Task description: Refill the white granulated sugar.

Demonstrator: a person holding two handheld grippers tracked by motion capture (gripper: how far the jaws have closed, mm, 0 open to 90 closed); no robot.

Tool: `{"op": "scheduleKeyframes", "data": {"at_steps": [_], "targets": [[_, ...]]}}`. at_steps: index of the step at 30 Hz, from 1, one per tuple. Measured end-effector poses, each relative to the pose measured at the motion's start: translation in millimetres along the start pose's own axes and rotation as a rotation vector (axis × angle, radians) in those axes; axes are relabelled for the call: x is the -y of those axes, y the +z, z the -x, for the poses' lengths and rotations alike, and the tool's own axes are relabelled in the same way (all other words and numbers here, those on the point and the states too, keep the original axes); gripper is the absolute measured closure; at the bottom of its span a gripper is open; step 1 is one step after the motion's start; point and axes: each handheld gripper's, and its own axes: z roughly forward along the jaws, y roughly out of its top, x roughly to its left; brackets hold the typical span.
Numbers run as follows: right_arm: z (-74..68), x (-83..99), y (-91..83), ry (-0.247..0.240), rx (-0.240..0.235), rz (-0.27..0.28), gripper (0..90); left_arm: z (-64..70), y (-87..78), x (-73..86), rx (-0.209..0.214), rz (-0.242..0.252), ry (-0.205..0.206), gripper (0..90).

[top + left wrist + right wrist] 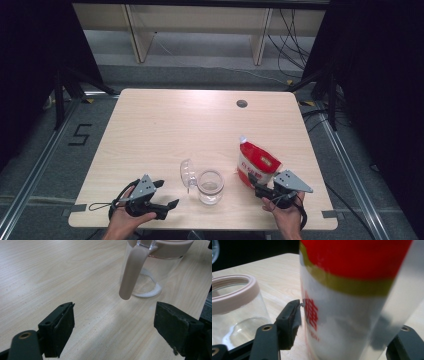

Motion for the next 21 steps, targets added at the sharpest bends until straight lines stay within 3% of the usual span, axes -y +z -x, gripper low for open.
{"op": "scheduleKeyframes", "data": {"at_steps": [2,3,7,11,12,13,15,16,19,20,21], "targets": [[0.0,-1.6,-1.7,-0.021,-0.006,-0.013,43.8,0.8,0.9,0.3,0.002,0.005,-0.013,16.5],[4.6,-2.4,-1.7,-0.062,-0.034,-0.020,44.5,1.2,0.8,0.2,-0.004,0.004,-0.014,16.5],[6.1,-2.2,-3.7,-0.074,-0.046,-0.022,46.1,-1.6,0.3,0.0,-0.004,-0.009,0.012,16.5],[-2.8,-3.5,-4.5,-0.017,0.030,-0.025,47.0,-1.5,1.0,0.3,-0.001,-0.005,0.015,16.5],[-4.3,-3.7,-4.2,-0.020,0.041,-0.028,46.9,0.5,2.1,1.0,-0.001,-0.001,-0.013,16.5],[-9.1,-4.0,-4.4,0.001,0.067,-0.038,47.0,0.1,2.4,0.8,0.002,-0.001,-0.004,16.5],[-11.2,-3.9,-2.4,-0.028,0.095,-0.019,47.0,0.1,2.1,0.8,-0.001,-0.008,0.000,16.5],[-13.0,-3.5,-2.8,-0.013,0.102,-0.026,46.9,0.5,2.4,0.9,0.002,-0.002,-0.007,16.5],[-8.8,-0.9,-1.5,-0.007,0.058,0.001,46.5,0.8,3.6,1.7,-0.003,0.013,-0.022,16.5],[-7.6,0.4,-1.9,0.018,0.043,0.001,44.6,0.9,3.2,1.8,0.000,0.008,-0.020,16.5],[-2.1,1.4,0.1,0.003,0.004,0.018,43.3,1.0,3.4,1.8,0.002,0.004,-0.016,16.5]]}}
